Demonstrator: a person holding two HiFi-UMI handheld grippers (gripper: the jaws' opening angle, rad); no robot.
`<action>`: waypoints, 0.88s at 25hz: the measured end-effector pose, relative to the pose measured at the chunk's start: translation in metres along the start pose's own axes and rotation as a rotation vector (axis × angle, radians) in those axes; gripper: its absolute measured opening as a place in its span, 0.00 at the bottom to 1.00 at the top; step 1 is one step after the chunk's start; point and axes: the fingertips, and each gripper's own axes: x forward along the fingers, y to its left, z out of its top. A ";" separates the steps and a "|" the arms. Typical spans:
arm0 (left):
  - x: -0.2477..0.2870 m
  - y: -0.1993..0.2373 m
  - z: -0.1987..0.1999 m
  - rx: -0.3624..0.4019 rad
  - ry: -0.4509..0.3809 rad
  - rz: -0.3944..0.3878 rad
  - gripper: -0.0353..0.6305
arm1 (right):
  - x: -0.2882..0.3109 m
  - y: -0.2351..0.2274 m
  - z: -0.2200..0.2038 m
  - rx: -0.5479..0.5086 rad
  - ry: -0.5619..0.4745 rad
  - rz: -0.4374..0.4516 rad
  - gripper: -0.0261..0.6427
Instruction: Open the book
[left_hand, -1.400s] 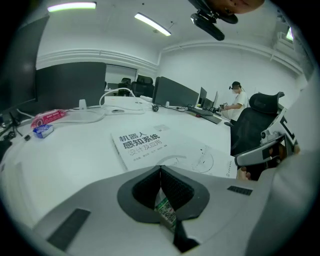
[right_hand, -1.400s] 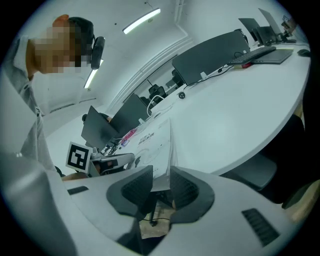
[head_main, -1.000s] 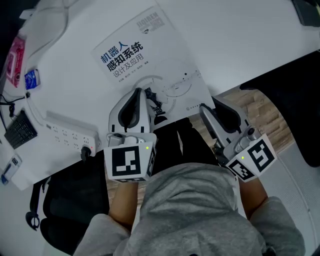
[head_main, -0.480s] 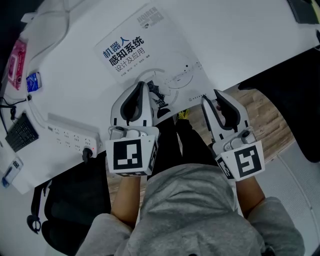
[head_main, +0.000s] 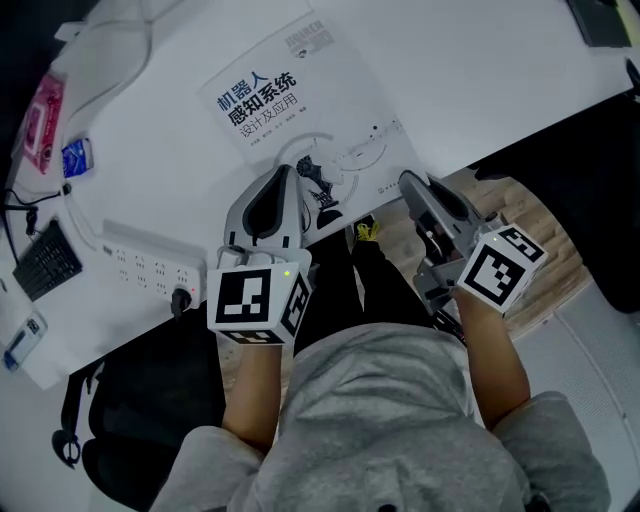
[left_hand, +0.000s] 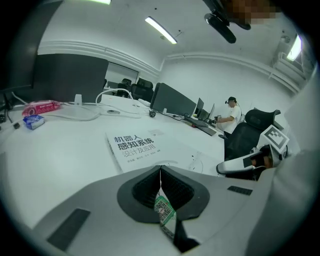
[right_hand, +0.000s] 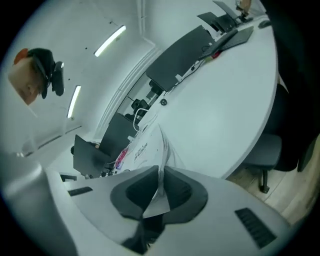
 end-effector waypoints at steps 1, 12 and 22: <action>-0.003 0.001 0.001 -0.002 -0.002 0.006 0.07 | -0.001 0.003 0.001 -0.028 -0.011 -0.007 0.11; -0.069 -0.011 0.037 0.031 -0.130 0.103 0.07 | -0.021 0.078 0.012 -0.355 -0.101 0.048 0.10; -0.137 -0.022 0.054 0.039 -0.255 0.199 0.07 | -0.036 0.133 0.012 -0.757 -0.100 0.087 0.10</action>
